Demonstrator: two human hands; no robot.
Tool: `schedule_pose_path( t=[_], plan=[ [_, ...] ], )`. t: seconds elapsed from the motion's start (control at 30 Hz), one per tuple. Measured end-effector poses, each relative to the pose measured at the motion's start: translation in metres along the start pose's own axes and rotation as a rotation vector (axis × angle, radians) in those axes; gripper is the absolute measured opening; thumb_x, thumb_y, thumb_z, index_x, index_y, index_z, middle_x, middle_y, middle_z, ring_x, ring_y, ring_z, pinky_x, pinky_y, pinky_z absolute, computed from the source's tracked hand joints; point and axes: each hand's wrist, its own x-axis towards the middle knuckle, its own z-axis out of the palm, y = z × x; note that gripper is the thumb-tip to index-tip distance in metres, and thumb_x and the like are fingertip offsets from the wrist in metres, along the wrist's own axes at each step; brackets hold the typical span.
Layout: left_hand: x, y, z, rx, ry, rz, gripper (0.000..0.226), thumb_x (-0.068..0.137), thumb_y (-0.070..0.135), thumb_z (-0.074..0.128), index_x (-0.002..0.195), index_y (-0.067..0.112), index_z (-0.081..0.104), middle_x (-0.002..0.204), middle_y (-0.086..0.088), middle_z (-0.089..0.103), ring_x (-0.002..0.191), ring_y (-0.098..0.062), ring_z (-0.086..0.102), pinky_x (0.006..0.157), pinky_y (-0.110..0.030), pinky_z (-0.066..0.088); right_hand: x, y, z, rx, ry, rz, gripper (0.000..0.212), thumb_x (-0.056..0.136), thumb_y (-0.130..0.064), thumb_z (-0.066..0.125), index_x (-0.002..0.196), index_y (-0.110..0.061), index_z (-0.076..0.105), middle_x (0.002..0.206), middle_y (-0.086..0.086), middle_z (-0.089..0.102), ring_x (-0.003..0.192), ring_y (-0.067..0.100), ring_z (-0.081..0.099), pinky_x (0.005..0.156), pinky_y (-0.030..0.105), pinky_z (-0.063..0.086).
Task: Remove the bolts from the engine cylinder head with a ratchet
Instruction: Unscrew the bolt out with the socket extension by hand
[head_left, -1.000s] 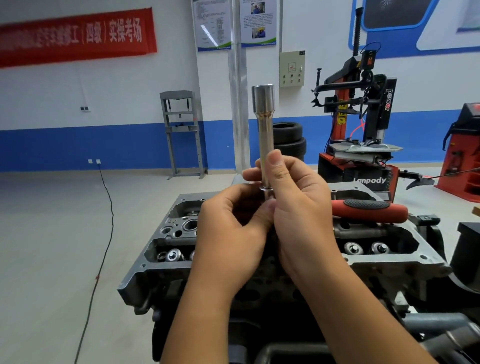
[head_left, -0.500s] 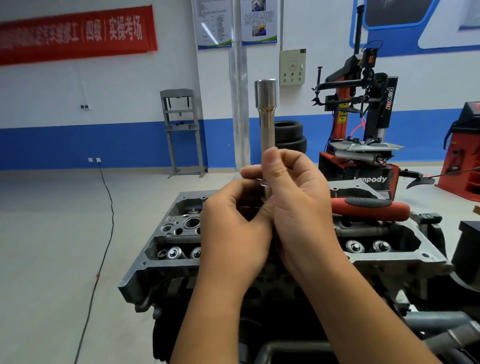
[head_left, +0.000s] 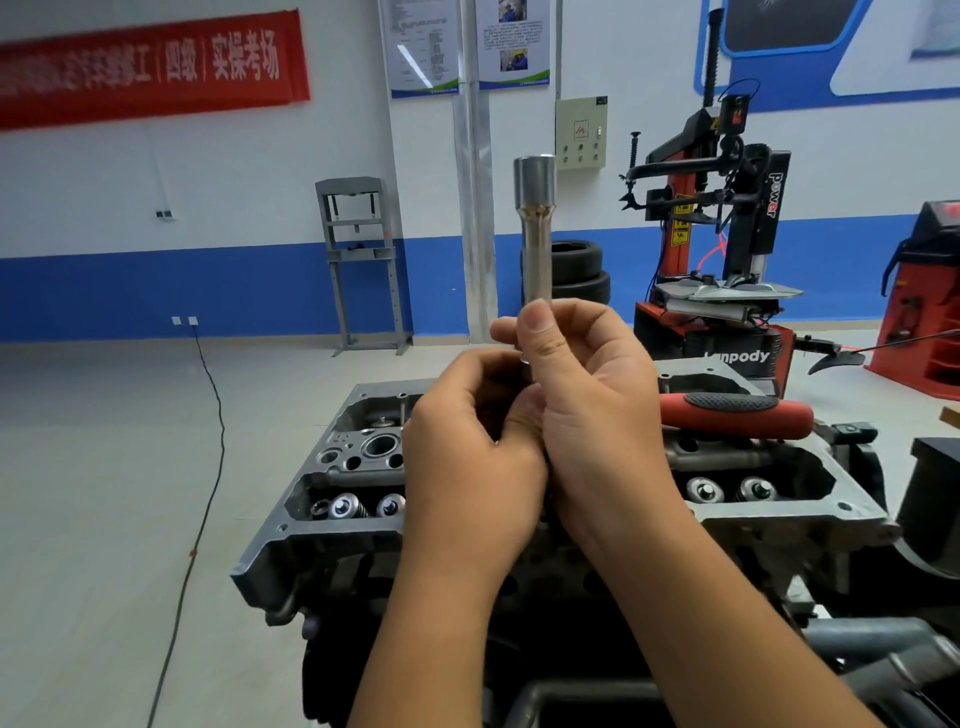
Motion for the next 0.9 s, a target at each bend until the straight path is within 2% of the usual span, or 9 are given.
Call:
schedule_pose_path(
  t=[0.1,0.23,0.3,0.43,0.53,0.6,0.7,0.77,0.9],
  plan=[
    [0.0000,-0.0013,-0.0003,0.013,0.029,0.014,0.021,0.093,0.011,0.076,0.096,0.032,0.071,0.089,0.016,0.078,0.083,-0.003,0.075,0.073,-0.020,0.059,-0.0007,-0.0011,-0.0005,0.005,0.011,0.013,0.038,0.082,-0.043,0.070,0.099,-0.009,0.068,0.097,0.009,0.078,0.097,0.039,0.074,0.088,0.062,0.060],
    [0.0013,0.0021,-0.0032,-0.055,-0.104,-0.014,0.016,0.101,0.028,0.063,0.109,0.039,0.071,0.103,0.015,0.078,0.100,-0.007,0.074,0.086,-0.028,0.060,-0.0002,-0.0001,0.0002,-0.069,0.011,-0.023,0.032,0.098,-0.037,0.060,0.098,-0.007,0.071,0.093,0.005,0.077,0.091,0.024,0.074,0.089,0.051,0.062],
    [0.0024,0.0037,-0.0050,-0.092,-0.159,-0.042,0.021,0.101,0.028,0.057,0.112,0.041,0.070,0.106,0.014,0.078,0.105,-0.007,0.074,0.091,-0.029,0.059,-0.0002,0.0005,0.0011,-0.089,0.025,-0.039,0.037,0.097,-0.042,0.057,0.095,-0.009,0.073,0.091,0.003,0.076,0.090,0.021,0.073,0.089,0.049,0.062],
    [0.0018,0.0010,-0.0037,-0.048,-0.061,-0.032,0.024,0.097,0.010,0.071,0.103,0.034,0.071,0.094,0.012,0.078,0.089,-0.008,0.076,0.079,-0.026,0.062,-0.0019,-0.0001,0.0019,-0.008,0.008,-0.004,0.027,0.090,-0.043,0.067,0.096,-0.016,0.069,0.097,0.010,0.076,0.090,0.029,0.073,0.089,0.059,0.060],
    [0.0008,-0.0009,-0.0019,0.017,-0.017,-0.027,0.025,0.092,0.012,0.077,0.096,0.036,0.070,0.088,0.013,0.078,0.083,-0.008,0.076,0.071,-0.027,0.063,-0.0036,-0.0012,0.0010,-0.032,0.017,-0.014,0.041,0.080,-0.043,0.074,0.101,-0.009,0.066,0.101,0.020,0.073,0.088,0.033,0.072,0.085,0.062,0.060],
    [0.0022,0.0000,-0.0036,-0.025,-0.091,-0.022,0.022,0.098,0.016,0.071,0.105,0.037,0.072,0.095,0.012,0.079,0.091,-0.009,0.076,0.077,-0.029,0.063,-0.0031,-0.0020,0.0012,-0.053,0.017,-0.029,0.045,0.081,-0.044,0.071,0.101,-0.004,0.068,0.098,0.018,0.074,0.087,0.027,0.072,0.086,0.057,0.061],
    [0.0039,0.0011,-0.0066,-0.091,-0.217,-0.046,0.027,0.107,0.018,0.056,0.126,0.031,0.070,0.111,0.013,0.078,0.109,-0.007,0.073,0.091,-0.025,0.059,-0.0016,-0.0019,0.0022,-0.092,0.010,-0.052,0.043,0.086,-0.048,0.061,0.094,-0.008,0.073,0.089,0.001,0.076,0.088,0.014,0.072,0.091,0.044,0.061],
    [0.0043,0.0007,-0.0067,-0.090,-0.182,-0.052,0.028,0.106,0.012,0.057,0.120,0.030,0.072,0.108,0.013,0.078,0.105,-0.006,0.073,0.090,-0.021,0.057,-0.0007,-0.0003,0.0017,-0.053,0.000,-0.028,0.040,0.085,-0.050,0.059,0.091,-0.014,0.075,0.088,-0.003,0.076,0.090,0.014,0.072,0.093,0.044,0.061],
    [0.0018,-0.0020,-0.0025,-0.018,-0.035,-0.033,0.017,0.096,0.013,0.074,0.098,0.031,0.072,0.091,0.011,0.079,0.085,-0.008,0.075,0.076,-0.027,0.062,-0.0014,0.0008,0.0009,0.020,-0.018,0.012,0.030,0.079,-0.046,0.072,0.093,-0.019,0.069,0.094,0.011,0.076,0.090,0.028,0.073,0.090,0.060,0.060]
  ],
)
